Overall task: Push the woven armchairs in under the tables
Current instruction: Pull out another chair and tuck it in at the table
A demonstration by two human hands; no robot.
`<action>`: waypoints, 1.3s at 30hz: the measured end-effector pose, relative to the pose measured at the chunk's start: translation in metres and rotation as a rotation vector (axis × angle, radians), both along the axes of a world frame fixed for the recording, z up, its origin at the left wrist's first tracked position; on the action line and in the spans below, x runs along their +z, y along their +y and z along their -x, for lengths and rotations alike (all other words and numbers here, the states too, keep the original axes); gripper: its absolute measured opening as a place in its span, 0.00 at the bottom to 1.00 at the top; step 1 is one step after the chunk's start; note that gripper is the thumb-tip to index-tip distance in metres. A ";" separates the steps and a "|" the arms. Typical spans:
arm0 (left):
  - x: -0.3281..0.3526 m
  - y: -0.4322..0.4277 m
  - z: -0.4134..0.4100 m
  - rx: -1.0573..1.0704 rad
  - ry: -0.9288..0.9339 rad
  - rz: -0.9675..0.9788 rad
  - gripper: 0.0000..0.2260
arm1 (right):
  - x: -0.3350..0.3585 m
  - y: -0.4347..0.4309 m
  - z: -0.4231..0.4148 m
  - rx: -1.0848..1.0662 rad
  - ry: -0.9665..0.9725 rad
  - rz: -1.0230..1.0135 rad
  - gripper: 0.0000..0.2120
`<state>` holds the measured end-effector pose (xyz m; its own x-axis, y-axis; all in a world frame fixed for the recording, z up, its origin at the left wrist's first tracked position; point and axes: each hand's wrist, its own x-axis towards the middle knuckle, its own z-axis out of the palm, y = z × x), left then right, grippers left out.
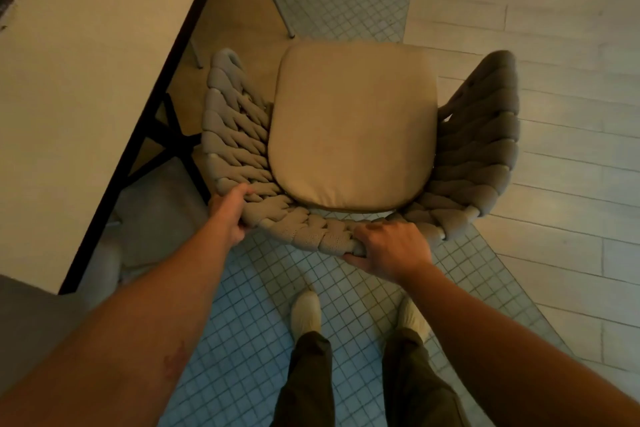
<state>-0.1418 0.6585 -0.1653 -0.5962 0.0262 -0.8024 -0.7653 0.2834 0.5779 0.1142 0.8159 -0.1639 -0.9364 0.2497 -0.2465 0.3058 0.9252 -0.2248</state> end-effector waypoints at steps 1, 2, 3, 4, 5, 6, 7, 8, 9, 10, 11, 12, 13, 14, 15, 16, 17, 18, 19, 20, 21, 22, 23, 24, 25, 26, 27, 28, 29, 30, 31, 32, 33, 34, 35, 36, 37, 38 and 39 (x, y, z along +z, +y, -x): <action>-0.003 0.001 -0.006 0.015 -0.003 -0.005 0.25 | 0.002 0.007 -0.003 0.027 -0.006 -0.009 0.24; -0.005 0.002 -0.012 0.034 -0.009 -0.005 0.25 | 0.003 0.015 -0.005 0.052 -0.006 -0.020 0.24; -0.005 0.002 -0.018 0.048 -0.017 -0.002 0.25 | 0.004 0.021 -0.007 0.072 -0.005 -0.027 0.24; -0.008 0.003 -0.025 0.068 -0.024 -0.002 0.24 | 0.005 0.029 -0.010 0.092 -0.011 -0.032 0.24; -0.007 0.005 -0.032 0.085 -0.035 -0.015 0.25 | 0.006 0.036 -0.012 0.108 -0.021 -0.032 0.24; -0.008 0.007 -0.039 0.105 -0.043 -0.022 0.24 | 0.007 0.043 -0.014 0.124 -0.033 -0.036 0.24; -0.007 0.010 -0.047 0.135 -0.039 -0.028 0.23 | 0.009 0.050 -0.016 0.143 -0.039 -0.040 0.25; -0.006 0.013 -0.055 0.163 -0.028 -0.022 0.20 | 0.010 0.058 -0.019 0.164 -0.043 -0.044 0.25; -0.006 0.016 -0.062 0.193 -0.017 -0.018 0.19 | 0.011 0.065 -0.021 0.181 -0.046 -0.047 0.25; -0.007 0.019 -0.069 0.215 -0.009 -0.018 0.18 | 0.013 0.072 -0.023 0.196 -0.048 -0.050 0.25; -0.008 0.022 -0.076 0.233 -0.006 -0.021 0.18 | 0.015 0.078 -0.025 0.207 -0.052 -0.052 0.25; -0.008 0.026 -0.083 0.250 -0.009 -0.029 0.18 | 0.016 0.085 -0.027 0.217 -0.056 -0.055 0.25; -0.006 0.030 -0.089 0.265 -0.016 -0.040 0.18 | 0.018 0.091 -0.029 0.226 -0.058 -0.060 0.25; -0.006 0.033 -0.094 0.278 -0.022 -0.046 0.18 | 0.018 0.098 -0.030 0.236 -0.057 -0.063 0.24; -0.005 0.037 -0.099 0.288 -0.029 -0.048 0.18 | 0.019 0.104 -0.031 0.248 -0.054 -0.060 0.25; -0.005 0.040 -0.103 0.298 -0.032 -0.047 0.17 | 0.018 0.110 -0.032 0.261 -0.051 -0.054 0.25; -0.006 0.043 -0.107 0.314 -0.032 -0.049 0.17 | 0.016 0.116 -0.033 0.273 -0.044 -0.045 0.25; -0.006 0.046 -0.112 0.322 -0.030 -0.055 0.17 | 0.015 0.123 -0.034 0.280 -0.033 -0.037 0.25; -0.007 0.048 -0.115 0.332 -0.033 -0.067 0.17 | 0.014 0.128 -0.035 0.286 -0.022 -0.035 0.25; -0.010 0.050 -0.119 0.348 -0.036 -0.079 0.17 | 0.013 0.134 -0.036 0.294 -0.007 -0.038 0.25; -0.012 0.052 -0.121 0.358 -0.034 -0.086 0.17 | 0.013 0.139 -0.036 0.299 0.004 -0.045 0.25; -0.014 0.053 -0.122 0.364 -0.025 -0.079 0.18 | 0.013 0.142 -0.036 0.300 0.011 -0.044 0.25; -0.015 0.054 -0.122 0.366 -0.016 -0.060 0.18 | 0.012 0.144 -0.036 0.295 0.008 -0.041 0.25; -0.016 0.054 -0.121 0.354 -0.014 -0.038 0.19 | 0.012 0.145 -0.036 0.287 -0.003 -0.043 0.26; -0.017 0.053 -0.121 0.334 -0.021 -0.025 0.19 | 0.012 0.145 -0.035 0.280 -0.022 -0.054 0.27; -0.017 0.051 -0.120 0.302 -0.032 -0.004 0.19 | 0.012 0.144 -0.035 0.269 -0.032 -0.055 0.27; -0.016 0.049 -0.119 0.260 -0.031 0.022 0.20 | 0.013 0.142 -0.034 0.249 -0.048 -0.051 0.27; -0.011 0.049 -0.120 0.210 -0.007 0.066 0.22 | 0.015 0.140 -0.034 0.222 -0.065 -0.043 0.26; -0.006 0.047 -0.120 0.138 0.050 0.145 0.26 | 0.016 0.137 -0.033 0.192 -0.089 -0.036 0.24; -0.002 0.043 -0.121 0.042 0.156 0.256 0.31 | 0.018 0.133 -0.033 0.156 -0.102 -0.016 0.22; 0.005 0.039 -0.122 -0.077 0.294 0.367 0.36 | 0.022 0.129 -0.034 0.116 -0.105 0.009 0.19; 0.010 0.034 -0.122 -0.204 0.437 0.450 0.40 | 0.027 0.123 -0.037 0.079 -0.075 0.055 0.16; 0.013 0.028 -0.122 -0.336 0.559 0.513 0.42 | 0.032 0.117 -0.040 0.028 -0.021 0.142 0.15; 0.019 0.022 -0.122 -0.488 0.645 0.564 0.42 | 0.038 0.110 -0.046 -0.050 0.053 0.264 0.14; 0.023 0.018 -0.122 -0.664 0.705 0.601 0.40 | 0.045 0.103 -0.052 -0.151 0.139 0.376 0.12; 0.027 0.015 -0.121 -0.854 0.744 0.619 0.38 | 0.052 0.095 -0.057 -0.269 0.228 0.449 0.11; 0.034 0.014 -0.120 -1.050 0.768 0.619 0.36 | 0.060 0.087 -0.062 -0.393 0.298 0.469 0.09; 0.042 0.015 -0.118 -1.242 0.783 0.610 0.35 | 0.067 0.081 -0.065 -0.513 0.348 0.463 0.07; 0.051 0.017 -0.116 -1.415 0.795 0.597 0.36 | 0.074 0.074 -0.066 -0.638 0.368 0.458 0.06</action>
<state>-0.0263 0.6753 -0.1142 -0.5983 0.6698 -0.4398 0.6436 0.7286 0.2342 0.1807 0.8895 -0.0899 -0.6912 0.7047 -0.1601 0.5702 0.3957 -0.7199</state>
